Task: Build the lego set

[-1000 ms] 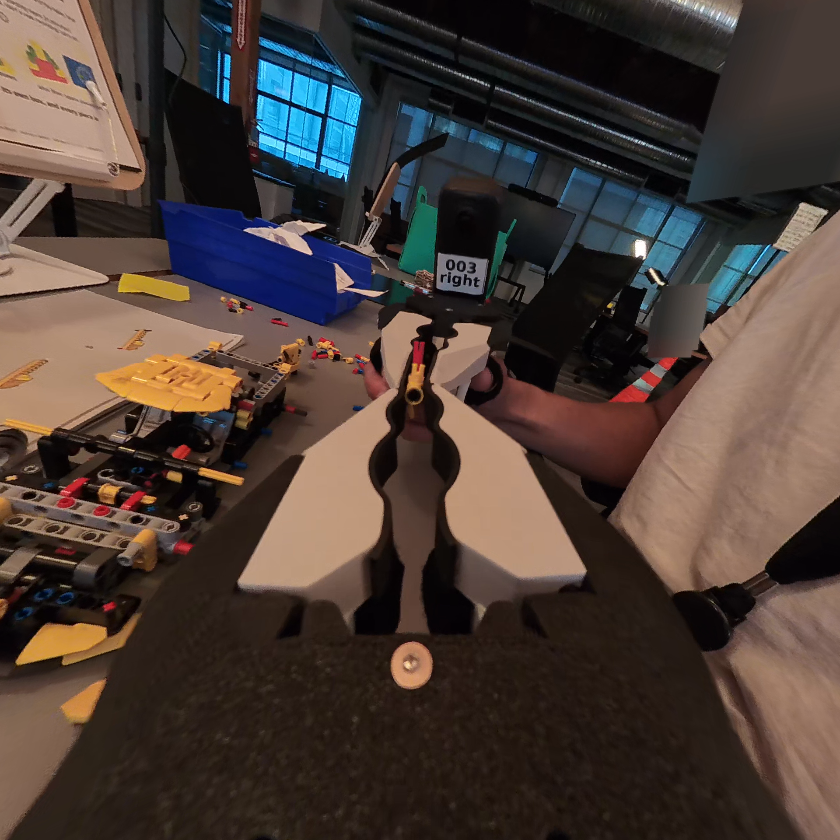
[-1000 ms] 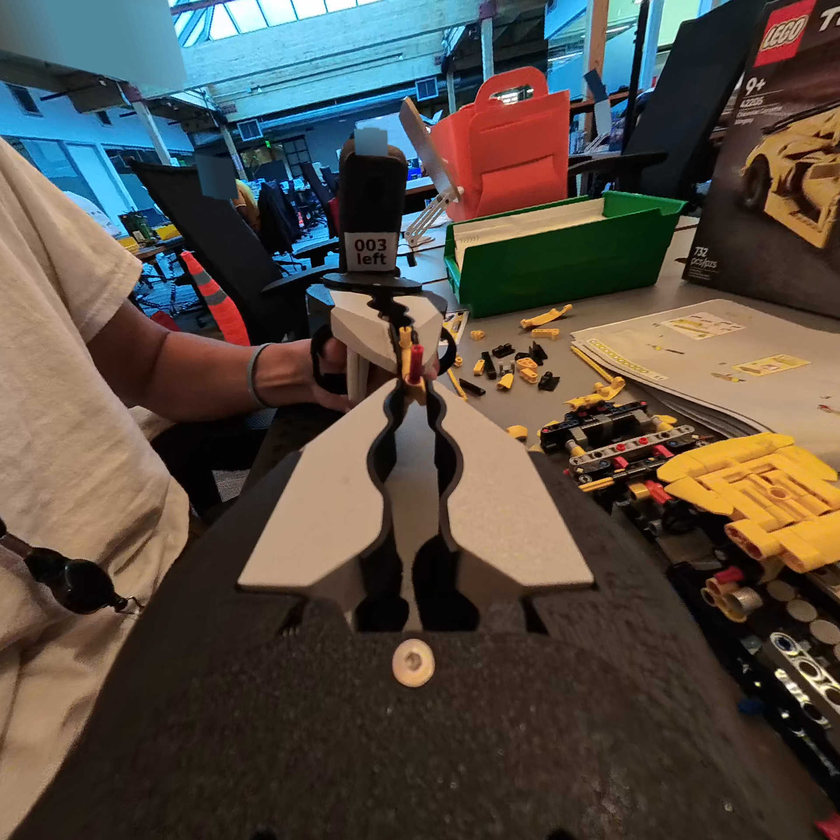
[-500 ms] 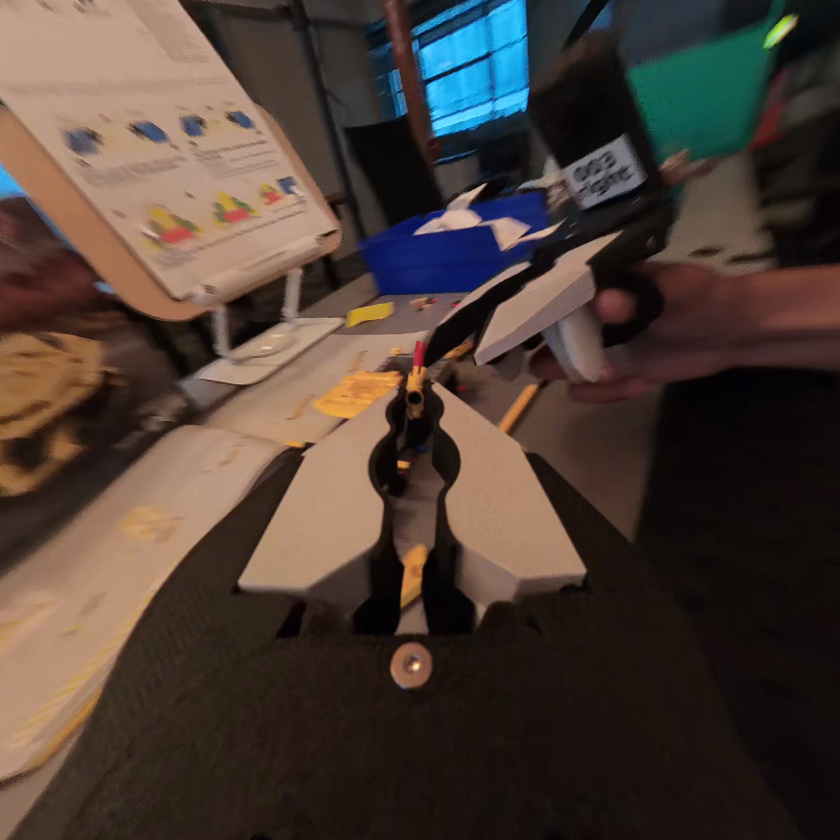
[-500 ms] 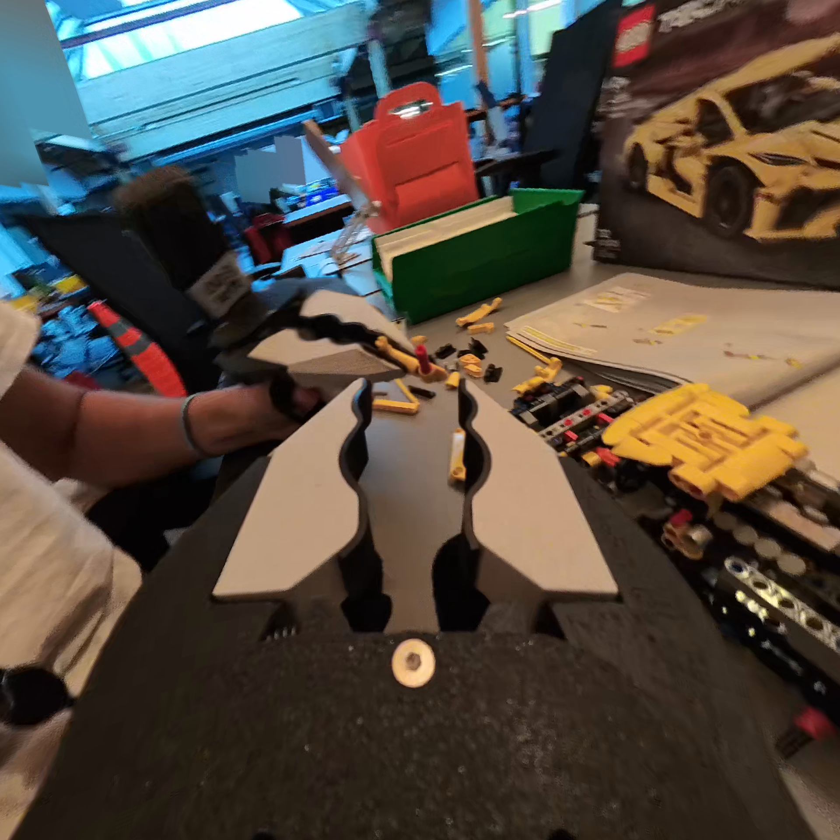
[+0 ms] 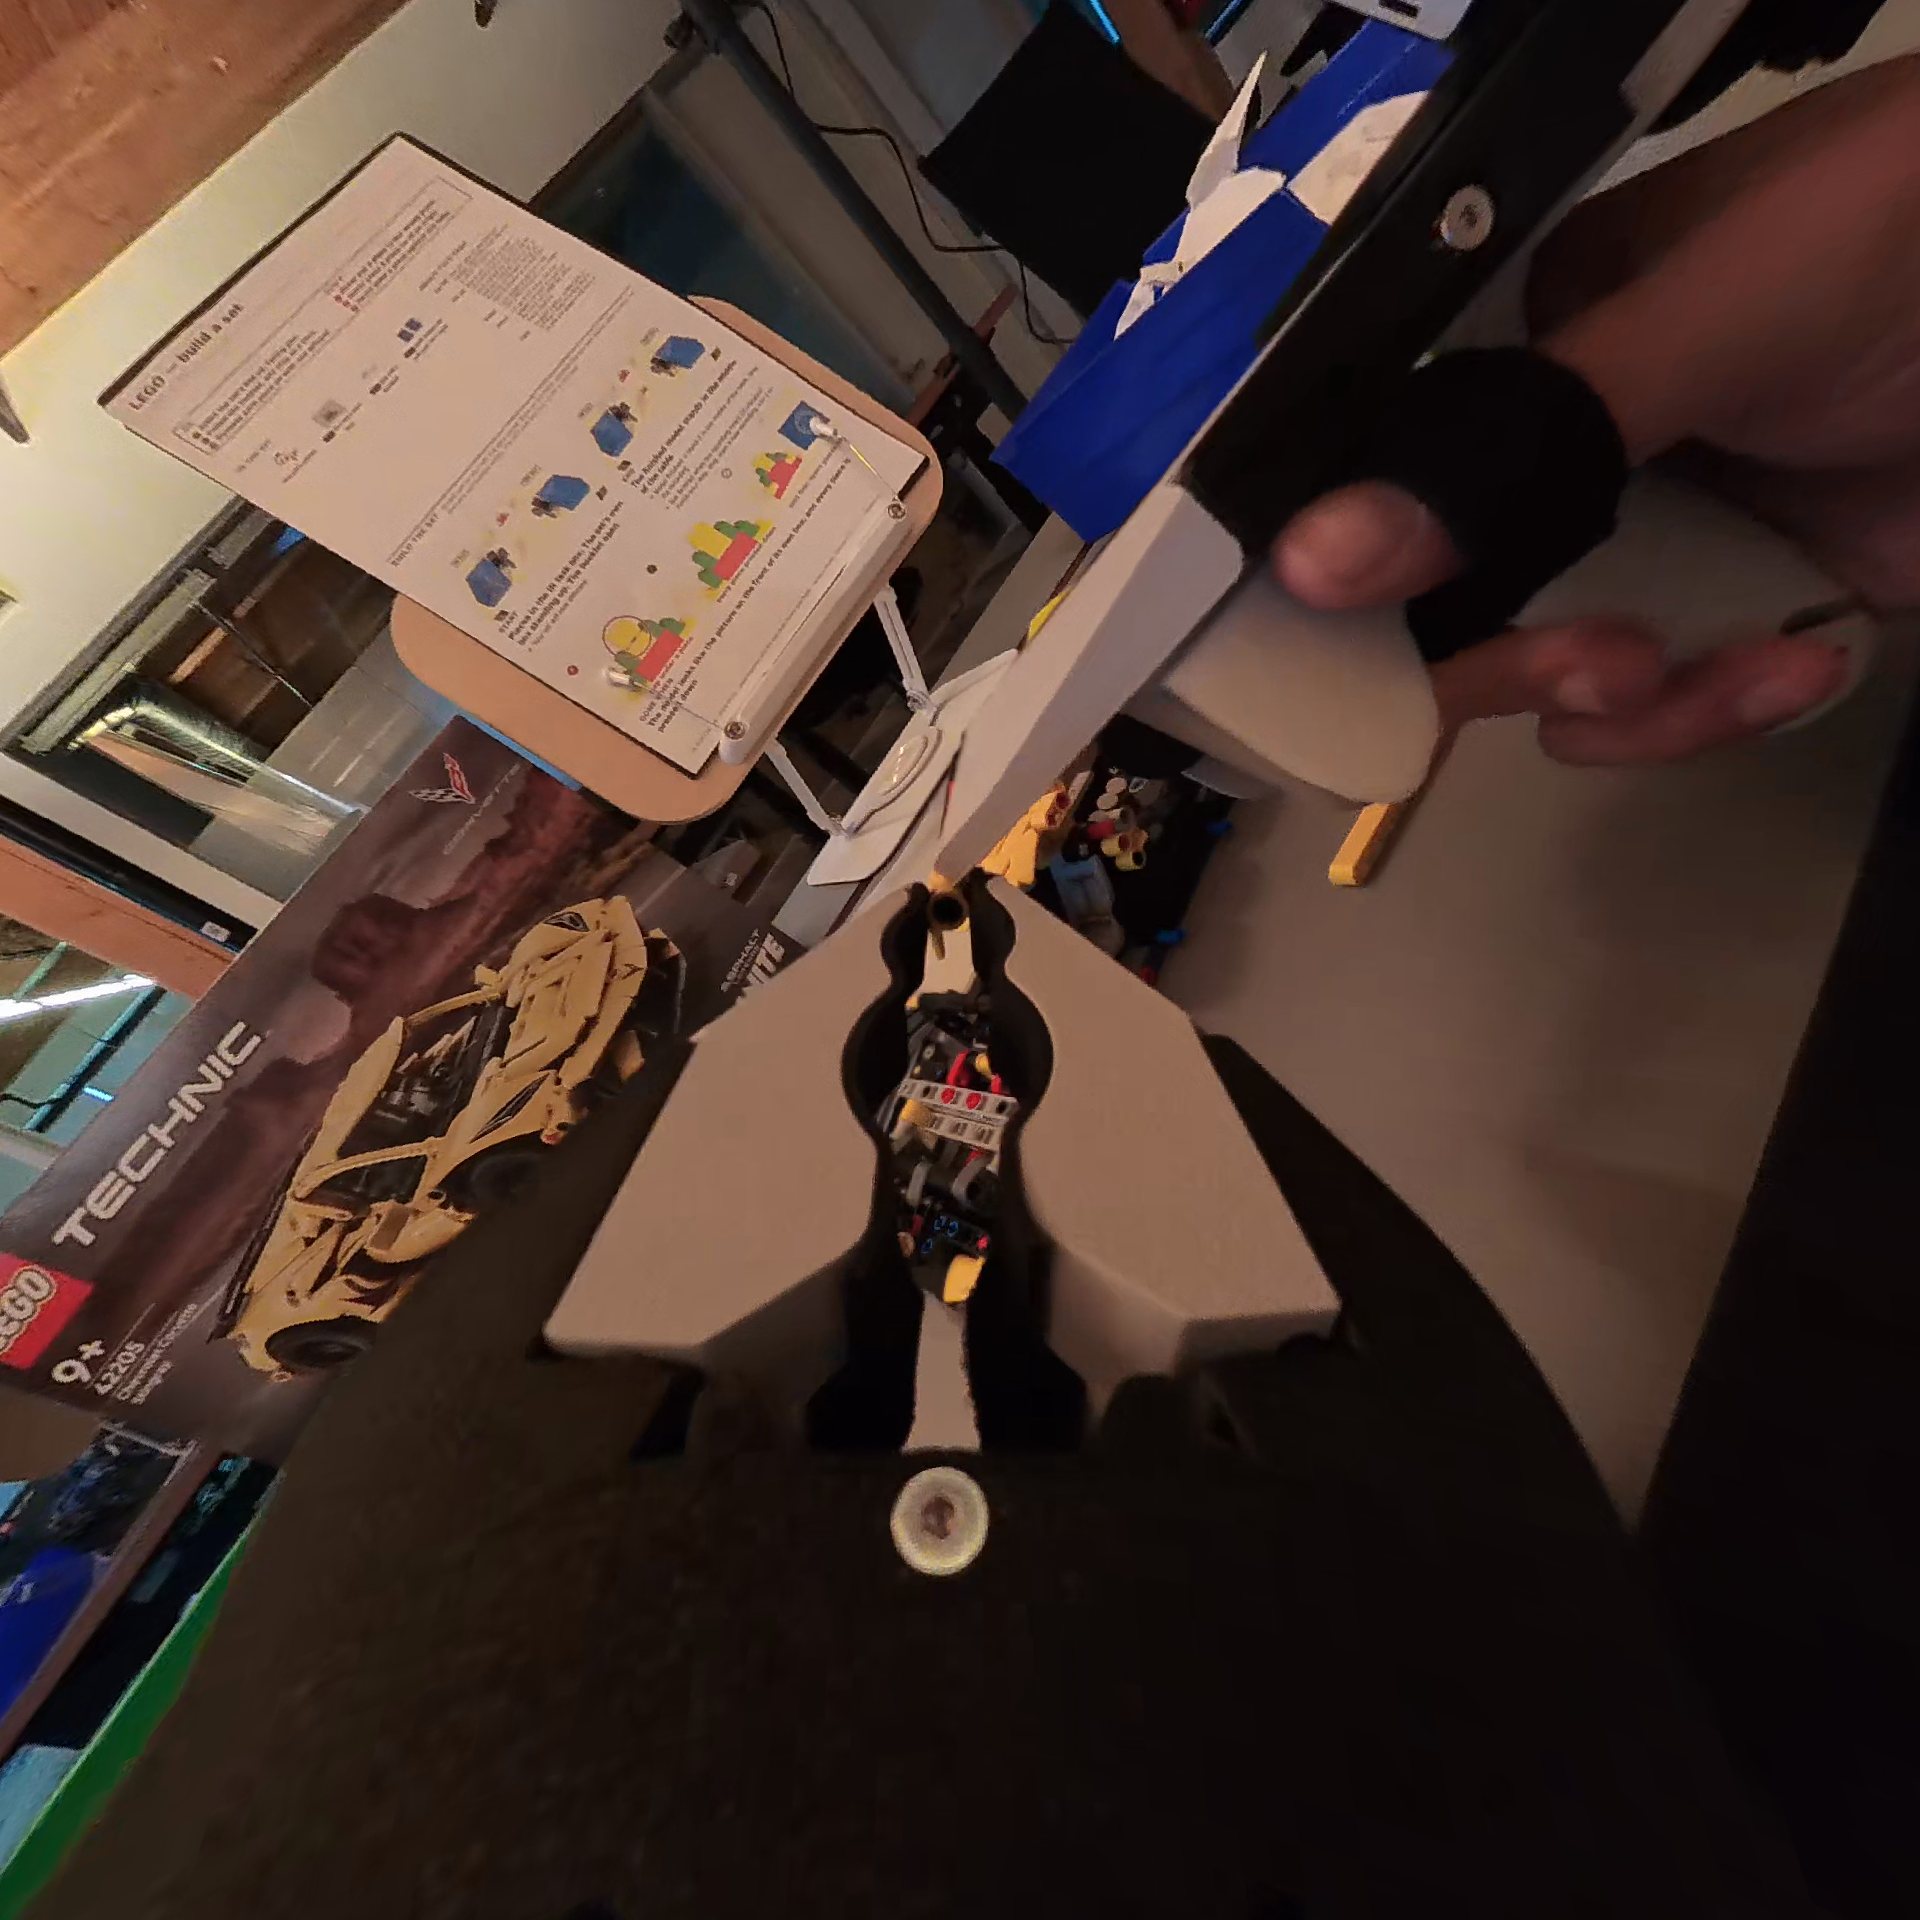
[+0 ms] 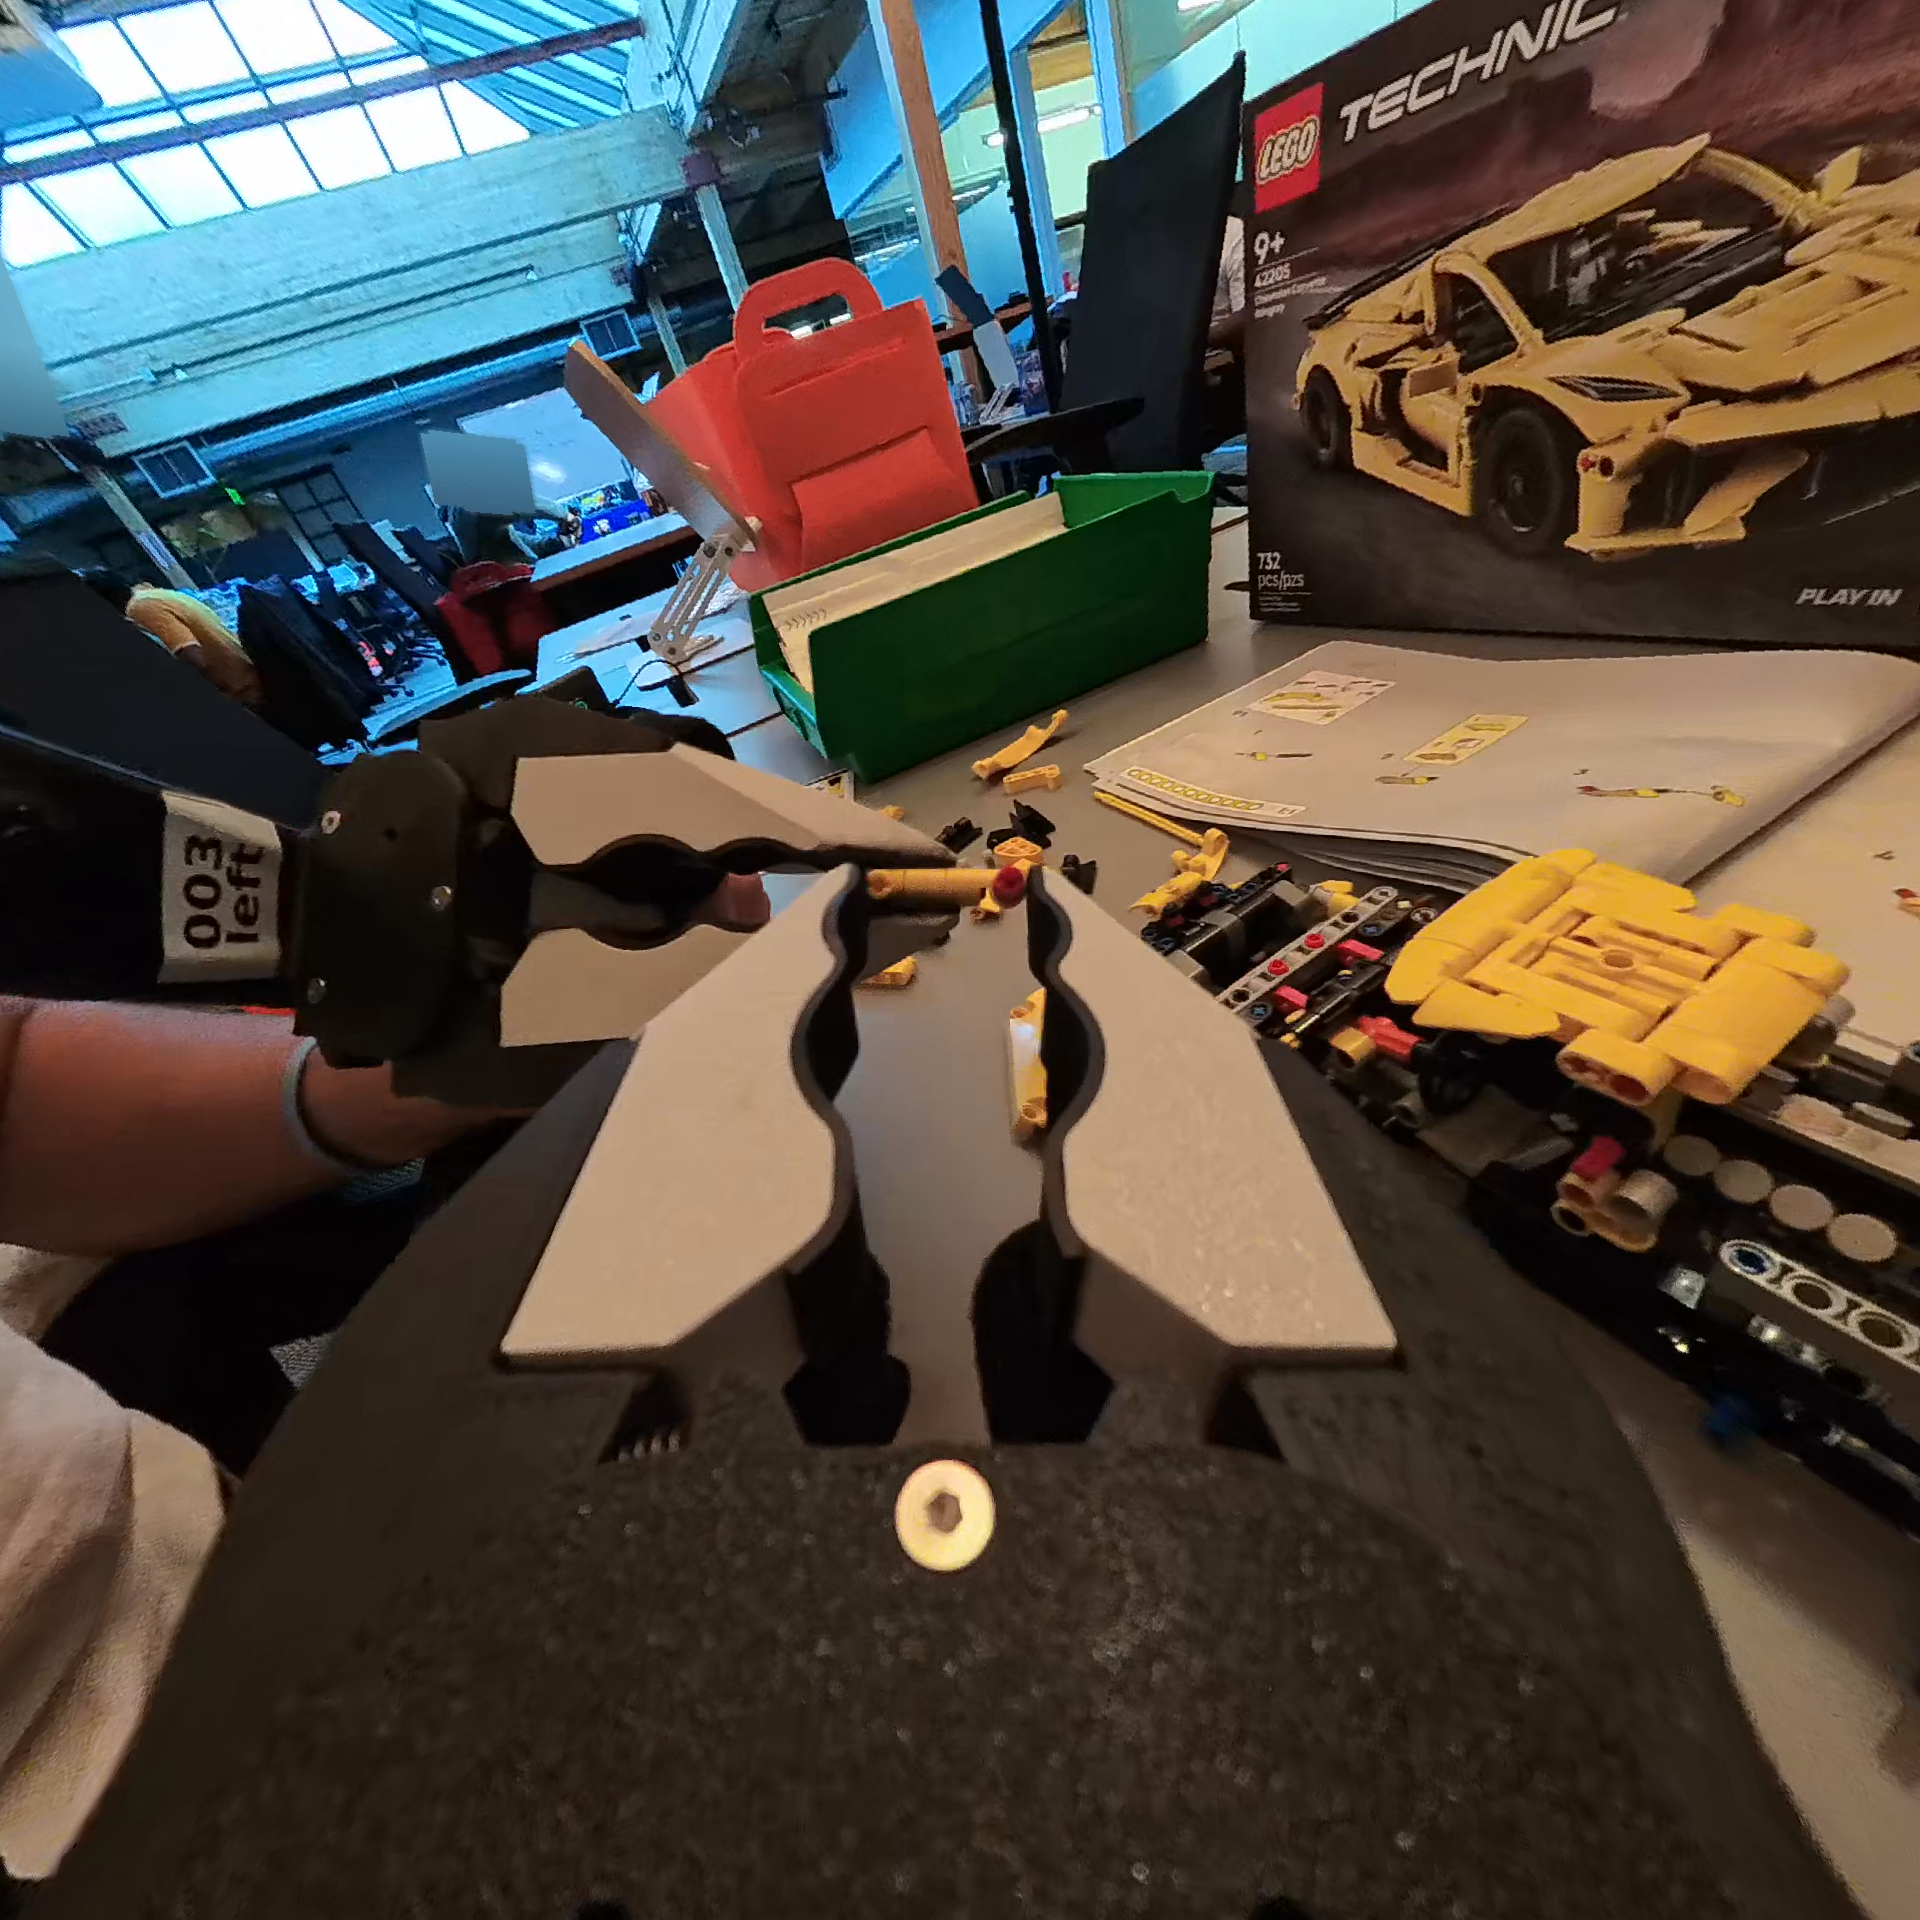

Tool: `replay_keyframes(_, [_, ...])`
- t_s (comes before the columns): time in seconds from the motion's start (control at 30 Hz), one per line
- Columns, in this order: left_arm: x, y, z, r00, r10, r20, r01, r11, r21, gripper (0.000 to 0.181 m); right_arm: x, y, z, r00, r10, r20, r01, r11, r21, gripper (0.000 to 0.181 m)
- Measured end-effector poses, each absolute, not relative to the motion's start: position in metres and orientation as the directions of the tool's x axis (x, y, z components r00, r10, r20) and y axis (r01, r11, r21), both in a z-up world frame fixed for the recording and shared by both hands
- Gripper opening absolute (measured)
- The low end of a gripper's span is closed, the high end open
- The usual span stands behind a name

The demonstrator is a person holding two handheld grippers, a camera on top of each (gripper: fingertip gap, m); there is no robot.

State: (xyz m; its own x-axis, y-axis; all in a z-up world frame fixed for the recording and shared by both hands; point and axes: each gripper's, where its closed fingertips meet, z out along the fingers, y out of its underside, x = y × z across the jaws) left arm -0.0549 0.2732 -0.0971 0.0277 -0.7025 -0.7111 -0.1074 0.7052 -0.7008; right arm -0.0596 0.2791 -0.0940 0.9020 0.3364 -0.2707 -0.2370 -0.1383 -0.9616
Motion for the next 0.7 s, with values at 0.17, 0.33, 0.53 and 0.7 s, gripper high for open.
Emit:
replay_keyframes(0.17, [-0.052, 0.275, -0.106, 0.008, -0.7, -0.715, -0.131, 0.708, -0.694, 0.012, -0.058, 0.278, -0.098, 0.904, 0.335, -0.265, -0.221, -0.163, -0.962, 0.029])
replay_keyframes(0.33, [-0.049, 0.272, -0.116, -0.019, -0.659, -0.752, -0.157, 0.745, -0.648, 0.02, -0.062, 0.277, -0.105, 0.921, 0.331, -0.204, -0.143, -0.199, -0.97, 0.029])
replay_keyframes(0.53, [-0.049, 0.275, -0.116, -0.002, -0.657, -0.754, -0.164, 0.744, -0.648, 0.018, -0.069, 0.278, -0.111, 0.916, 0.348, -0.198, -0.12, -0.234, -0.965, 0.029])
replay_keyframes(0.7, [-0.049, 0.276, -0.118, -0.004, -0.65, -0.76, -0.17, 0.749, -0.64, 0.007, -0.07, 0.278, -0.112, 0.91, 0.354, -0.214, -0.131, -0.244, -0.961, 0.029])
